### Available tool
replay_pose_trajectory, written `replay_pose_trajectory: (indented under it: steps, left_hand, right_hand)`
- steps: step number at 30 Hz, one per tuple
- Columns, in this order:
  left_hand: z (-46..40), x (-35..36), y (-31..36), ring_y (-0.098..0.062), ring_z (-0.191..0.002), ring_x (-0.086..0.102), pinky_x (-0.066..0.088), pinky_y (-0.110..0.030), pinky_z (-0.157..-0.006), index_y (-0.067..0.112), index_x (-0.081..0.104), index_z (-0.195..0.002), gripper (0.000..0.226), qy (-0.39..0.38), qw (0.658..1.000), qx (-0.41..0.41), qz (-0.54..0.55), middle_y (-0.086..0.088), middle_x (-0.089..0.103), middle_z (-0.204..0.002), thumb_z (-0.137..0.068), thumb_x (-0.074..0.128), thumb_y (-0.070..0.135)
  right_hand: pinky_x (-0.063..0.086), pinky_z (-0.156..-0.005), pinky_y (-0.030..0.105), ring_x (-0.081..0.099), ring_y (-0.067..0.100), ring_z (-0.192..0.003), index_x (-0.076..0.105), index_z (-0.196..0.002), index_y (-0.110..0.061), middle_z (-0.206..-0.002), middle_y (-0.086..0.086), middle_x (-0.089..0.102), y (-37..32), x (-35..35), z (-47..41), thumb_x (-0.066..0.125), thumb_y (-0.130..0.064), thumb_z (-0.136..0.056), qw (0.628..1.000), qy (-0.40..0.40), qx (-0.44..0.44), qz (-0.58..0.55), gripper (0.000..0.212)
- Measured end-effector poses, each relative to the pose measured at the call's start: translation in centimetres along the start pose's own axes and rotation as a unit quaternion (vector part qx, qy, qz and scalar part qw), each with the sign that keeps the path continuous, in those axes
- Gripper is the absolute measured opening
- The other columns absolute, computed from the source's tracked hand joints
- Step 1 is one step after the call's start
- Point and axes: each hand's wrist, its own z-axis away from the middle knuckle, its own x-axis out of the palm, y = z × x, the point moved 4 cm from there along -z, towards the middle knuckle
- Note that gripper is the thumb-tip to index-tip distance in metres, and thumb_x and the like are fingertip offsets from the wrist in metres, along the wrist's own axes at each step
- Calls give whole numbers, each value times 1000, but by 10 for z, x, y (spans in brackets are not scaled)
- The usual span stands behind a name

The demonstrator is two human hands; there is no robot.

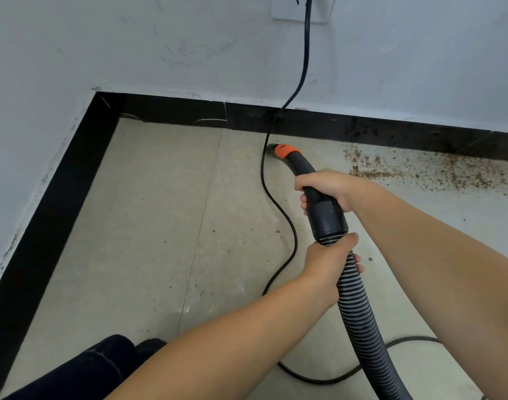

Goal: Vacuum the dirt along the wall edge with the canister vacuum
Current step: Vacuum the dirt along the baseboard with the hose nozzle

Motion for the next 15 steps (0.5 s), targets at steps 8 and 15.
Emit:
replay_pose_trajectory:
  steps: [8, 15]
  left_hand:
    - [-4, -24, 20, -16, -52, 59, 51, -23, -54, 11, 58, -91, 16, 15, 999, 1, -33, -4, 61, -63, -86, 70, 21]
    - [-9, -20, 23, -15, -51, 60, 51, -22, -52, 12, 58, -89, 16, -3, 999, -4, -50, -3, 62, -63, -86, 70, 22]
  right_hand:
    - [55, -50, 26, 64, 16, -46, 51, -94, -9, -50, 3, 64, -9, 9, -8, 62, -11, -81, 996, 68, -38, -36, 18]
    - [55, -48, 26, 63, 17, -44, 51, -94, -9, -52, 4, 63, -9, -3, -9, 62, -10, -81, 993, 93, -39, -54, 18]
